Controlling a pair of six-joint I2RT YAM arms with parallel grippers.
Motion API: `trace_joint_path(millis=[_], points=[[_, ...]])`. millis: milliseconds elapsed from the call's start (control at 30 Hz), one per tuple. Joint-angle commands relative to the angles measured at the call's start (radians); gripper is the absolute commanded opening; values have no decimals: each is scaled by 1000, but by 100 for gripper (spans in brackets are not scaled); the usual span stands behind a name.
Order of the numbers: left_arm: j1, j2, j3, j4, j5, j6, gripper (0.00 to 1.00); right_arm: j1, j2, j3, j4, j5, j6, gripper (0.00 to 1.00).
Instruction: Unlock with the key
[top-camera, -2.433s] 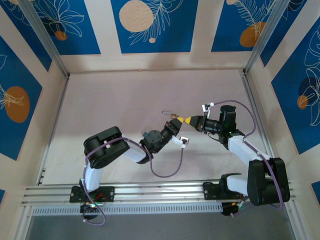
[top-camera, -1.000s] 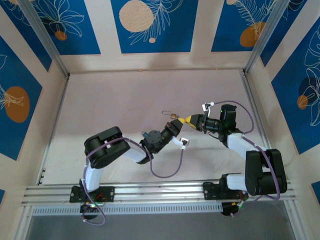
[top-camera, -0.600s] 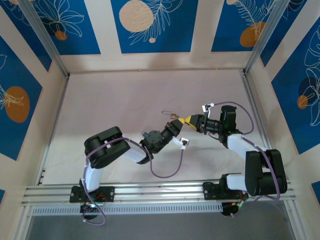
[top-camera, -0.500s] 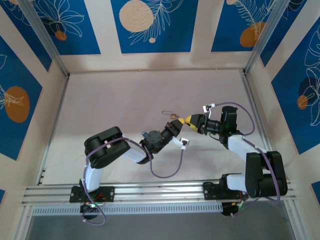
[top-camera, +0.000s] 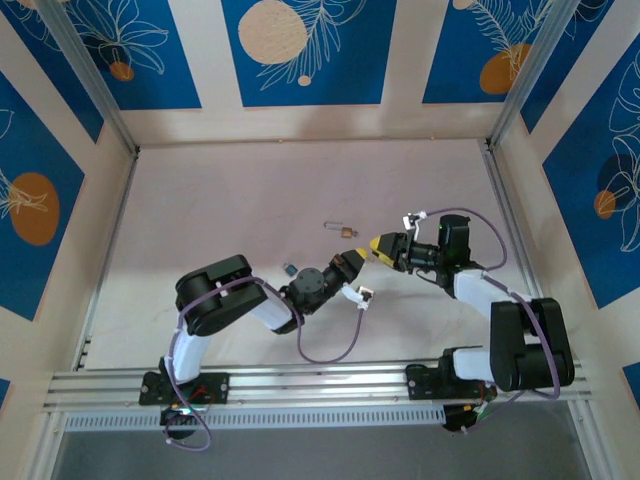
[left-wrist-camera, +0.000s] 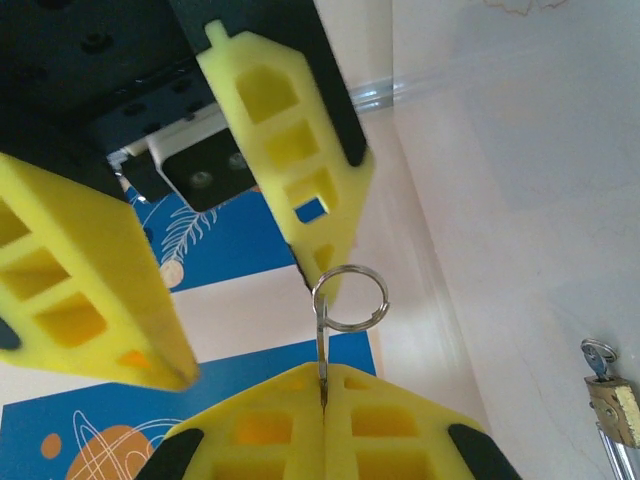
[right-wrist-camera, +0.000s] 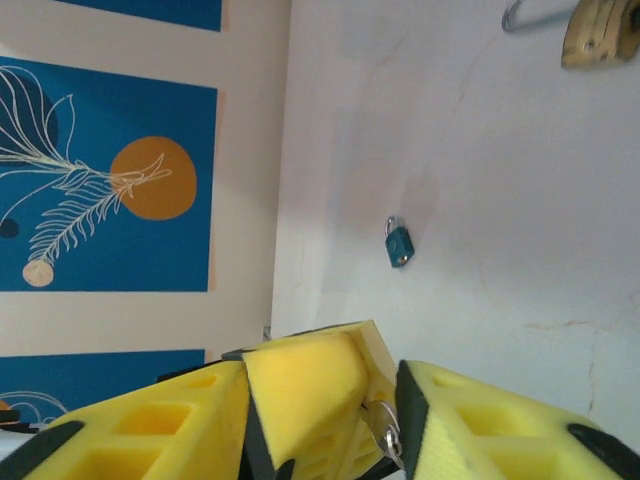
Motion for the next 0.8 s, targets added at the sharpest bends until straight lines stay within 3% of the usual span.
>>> trace_joint_path(millis=[0,333,767], points=[[-10,-3,13,17,8,5,0,14,35,14,21,-39,-17,42],[-11,-15,4,18,5,7,0,21,32,2,52,-66,-5,29],[-2,-21,7,18,-3,12,0,12,-1,-22,25,-63,-12,19]])
